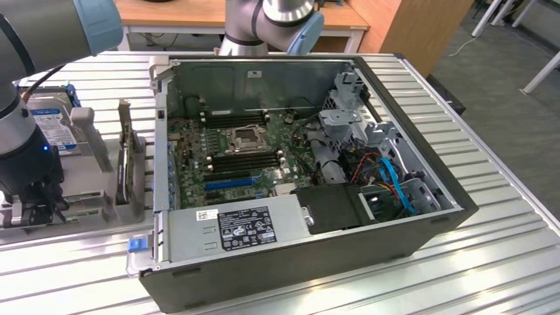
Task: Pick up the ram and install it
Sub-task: 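Pick up the ram and move it above insertion slot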
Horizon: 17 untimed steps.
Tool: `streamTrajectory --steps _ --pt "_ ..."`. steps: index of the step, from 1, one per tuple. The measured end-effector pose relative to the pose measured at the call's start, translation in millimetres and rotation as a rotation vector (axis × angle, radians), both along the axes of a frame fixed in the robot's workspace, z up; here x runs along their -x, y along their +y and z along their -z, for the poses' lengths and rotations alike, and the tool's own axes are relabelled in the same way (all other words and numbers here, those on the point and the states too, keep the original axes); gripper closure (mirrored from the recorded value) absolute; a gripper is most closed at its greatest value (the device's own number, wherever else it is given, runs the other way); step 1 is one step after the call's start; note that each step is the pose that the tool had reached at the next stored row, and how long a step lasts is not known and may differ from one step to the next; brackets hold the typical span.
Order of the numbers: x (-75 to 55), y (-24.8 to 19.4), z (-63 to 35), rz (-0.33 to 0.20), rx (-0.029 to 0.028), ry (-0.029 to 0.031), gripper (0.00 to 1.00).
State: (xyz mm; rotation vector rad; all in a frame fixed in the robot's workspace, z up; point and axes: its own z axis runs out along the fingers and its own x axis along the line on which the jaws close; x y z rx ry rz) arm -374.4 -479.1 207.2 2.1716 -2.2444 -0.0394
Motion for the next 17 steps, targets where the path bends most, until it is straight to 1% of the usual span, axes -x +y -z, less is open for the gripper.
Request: streamTrajectory --steps 14,17 --pt "-3.8 0.0 0.0 0.000 0.0001 0.0001 0.71" --pt "-3.8 0.0 2.1 0.000 0.0001 0.0000 0.71"
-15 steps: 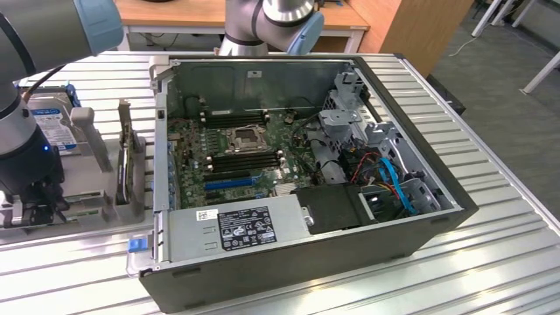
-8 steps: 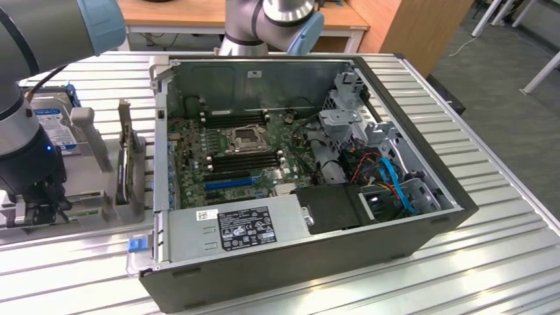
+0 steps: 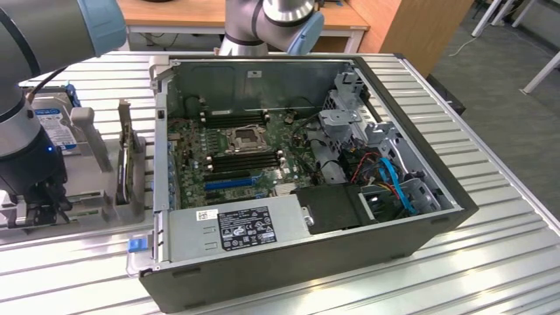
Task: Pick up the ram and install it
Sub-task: 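Pick up the ram and move it above insertion slot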
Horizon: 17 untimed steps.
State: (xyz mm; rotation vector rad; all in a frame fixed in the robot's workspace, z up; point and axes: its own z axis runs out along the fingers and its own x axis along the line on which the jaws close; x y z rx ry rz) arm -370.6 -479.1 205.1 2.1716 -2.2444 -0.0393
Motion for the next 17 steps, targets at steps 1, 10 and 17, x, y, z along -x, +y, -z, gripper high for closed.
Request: streamTrajectory --steps 1,10,17 --pt "0.0 0.0 0.7 0.000 -0.0001 -0.0001 0.71" --pt "0.0 0.0 3.7 0.000 0.0000 0.0001 0.71" --pt "-1.5 0.0 3.8 0.000 -0.0001 -0.0001 0.71"
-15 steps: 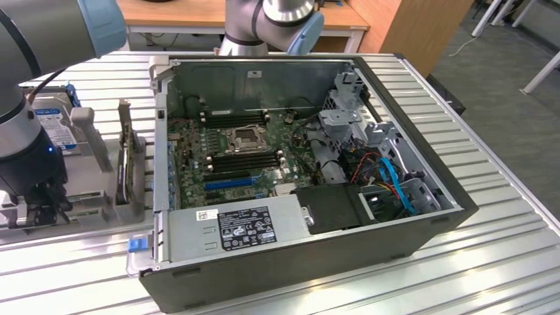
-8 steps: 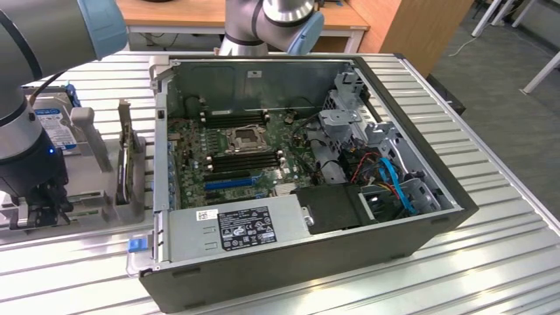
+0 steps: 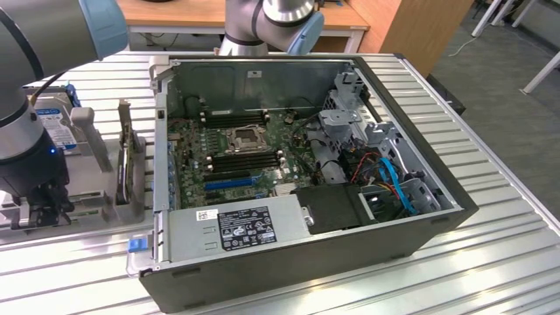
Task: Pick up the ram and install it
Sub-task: 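Pick up the ram and move it above insertion slot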
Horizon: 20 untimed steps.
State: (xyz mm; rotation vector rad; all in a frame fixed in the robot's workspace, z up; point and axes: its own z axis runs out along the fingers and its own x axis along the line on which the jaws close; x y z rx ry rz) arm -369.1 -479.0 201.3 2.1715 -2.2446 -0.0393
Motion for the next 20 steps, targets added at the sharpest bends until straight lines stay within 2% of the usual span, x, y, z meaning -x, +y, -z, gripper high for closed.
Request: streamTrajectory --steps 20 --pt "-1.3 0.0 1.4 0.000 0.0001 0.0001 0.72"
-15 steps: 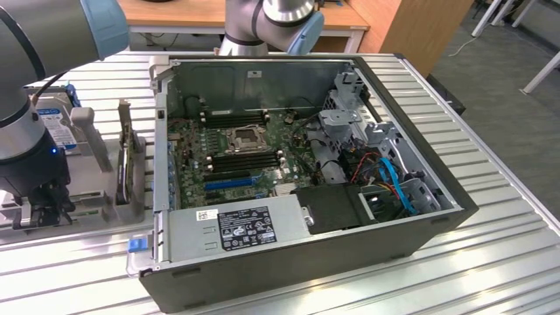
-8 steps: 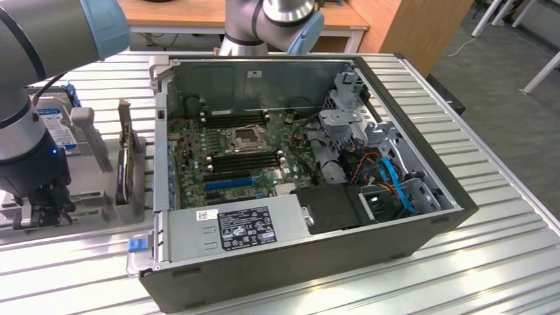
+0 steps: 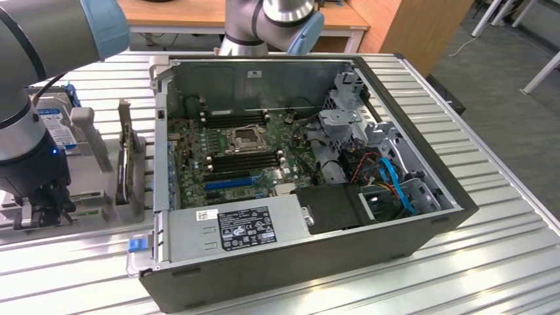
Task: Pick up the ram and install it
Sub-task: 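Pick up the ram and move it above insertion slot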
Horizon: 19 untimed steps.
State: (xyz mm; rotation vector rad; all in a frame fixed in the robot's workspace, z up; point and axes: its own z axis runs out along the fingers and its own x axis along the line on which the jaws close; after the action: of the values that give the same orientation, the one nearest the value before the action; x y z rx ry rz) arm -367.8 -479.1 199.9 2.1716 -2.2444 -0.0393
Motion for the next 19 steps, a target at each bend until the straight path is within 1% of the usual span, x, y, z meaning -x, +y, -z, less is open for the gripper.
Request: streamTrajectory --steps 1,2,19 --pt "0.0 0.0 0.0 0.000 0.0000 0.0000 0.72" --pt "0.0 0.0 0.0 0.000 -0.0001 0.0000 0.79" --pt "0.0 0.6 0.1 0.000 -0.0001 0.0000 0.79"
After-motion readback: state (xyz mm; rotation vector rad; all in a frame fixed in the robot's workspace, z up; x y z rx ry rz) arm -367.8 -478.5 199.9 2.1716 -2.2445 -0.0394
